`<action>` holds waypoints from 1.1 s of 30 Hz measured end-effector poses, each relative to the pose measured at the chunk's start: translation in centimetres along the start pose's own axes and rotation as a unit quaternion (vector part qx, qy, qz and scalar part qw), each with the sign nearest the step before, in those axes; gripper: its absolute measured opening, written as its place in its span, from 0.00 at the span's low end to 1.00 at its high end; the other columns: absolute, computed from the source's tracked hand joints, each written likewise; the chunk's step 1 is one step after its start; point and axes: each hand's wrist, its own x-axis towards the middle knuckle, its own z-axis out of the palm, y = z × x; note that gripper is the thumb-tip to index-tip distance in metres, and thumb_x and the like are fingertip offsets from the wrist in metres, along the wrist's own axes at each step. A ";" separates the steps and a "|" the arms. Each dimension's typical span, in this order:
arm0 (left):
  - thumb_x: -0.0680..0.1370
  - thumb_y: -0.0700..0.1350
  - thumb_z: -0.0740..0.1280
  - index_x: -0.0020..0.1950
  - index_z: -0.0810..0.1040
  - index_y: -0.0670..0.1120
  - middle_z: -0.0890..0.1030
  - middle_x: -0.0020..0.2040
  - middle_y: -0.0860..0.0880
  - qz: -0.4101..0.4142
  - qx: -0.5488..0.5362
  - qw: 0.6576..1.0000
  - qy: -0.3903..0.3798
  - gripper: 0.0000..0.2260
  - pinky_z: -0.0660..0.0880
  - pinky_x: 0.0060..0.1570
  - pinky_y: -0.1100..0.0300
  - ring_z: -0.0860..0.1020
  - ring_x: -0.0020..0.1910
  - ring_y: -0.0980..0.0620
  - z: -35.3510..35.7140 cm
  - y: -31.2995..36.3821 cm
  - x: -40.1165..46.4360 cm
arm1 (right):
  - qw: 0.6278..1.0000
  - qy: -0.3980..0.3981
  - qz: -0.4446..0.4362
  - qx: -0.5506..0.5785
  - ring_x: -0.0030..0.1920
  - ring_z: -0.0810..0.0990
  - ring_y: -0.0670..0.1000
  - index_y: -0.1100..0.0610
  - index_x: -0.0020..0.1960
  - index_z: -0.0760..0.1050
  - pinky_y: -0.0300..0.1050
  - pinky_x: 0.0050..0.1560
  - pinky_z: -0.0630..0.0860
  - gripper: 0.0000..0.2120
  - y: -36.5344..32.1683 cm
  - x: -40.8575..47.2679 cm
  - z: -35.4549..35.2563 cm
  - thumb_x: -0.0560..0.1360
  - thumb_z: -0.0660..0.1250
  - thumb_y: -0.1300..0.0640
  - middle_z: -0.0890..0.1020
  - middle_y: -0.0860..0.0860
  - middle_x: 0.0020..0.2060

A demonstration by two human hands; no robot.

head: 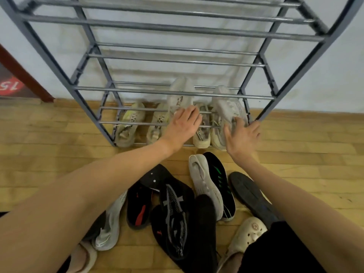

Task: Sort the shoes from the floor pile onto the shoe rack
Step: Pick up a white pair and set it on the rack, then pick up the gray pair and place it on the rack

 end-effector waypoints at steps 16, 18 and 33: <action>0.77 0.38 0.59 0.76 0.55 0.36 0.55 0.78 0.39 0.071 -0.017 0.988 -0.134 0.29 0.51 0.76 0.47 0.53 0.77 0.41 4.3 2.4 1.9 | 0.999 -0.047 0.013 0.017 0.67 0.62 0.67 0.58 0.71 0.63 0.57 0.67 0.58 0.28 -0.5 2.6 4.6 0.76 0.62 0.46 0.62 0.68 0.68; 0.77 0.38 0.58 0.77 0.53 0.38 0.53 0.79 0.40 0.057 -0.056 0.988 -0.130 0.29 0.47 0.76 0.48 0.50 0.78 0.43 3.7 2.5 1.5 | 0.999 -0.045 -0.010 0.003 0.70 0.59 0.68 0.57 0.74 0.60 0.59 0.69 0.56 0.31 -0.5 1.4 4.4 0.75 0.63 0.47 0.59 0.68 0.70; 0.70 0.34 0.64 0.64 0.72 0.39 0.72 0.62 0.39 -0.227 -0.300 0.909 -0.178 0.21 0.72 0.55 0.48 0.71 0.60 0.39 2.4 -1.6 -17.9 | 0.901 -0.263 -0.313 -0.144 0.59 0.70 0.64 0.65 0.64 0.66 0.54 0.57 0.70 0.23 -2.3 -11.5 3.6 0.73 0.63 0.55 0.71 0.63 0.59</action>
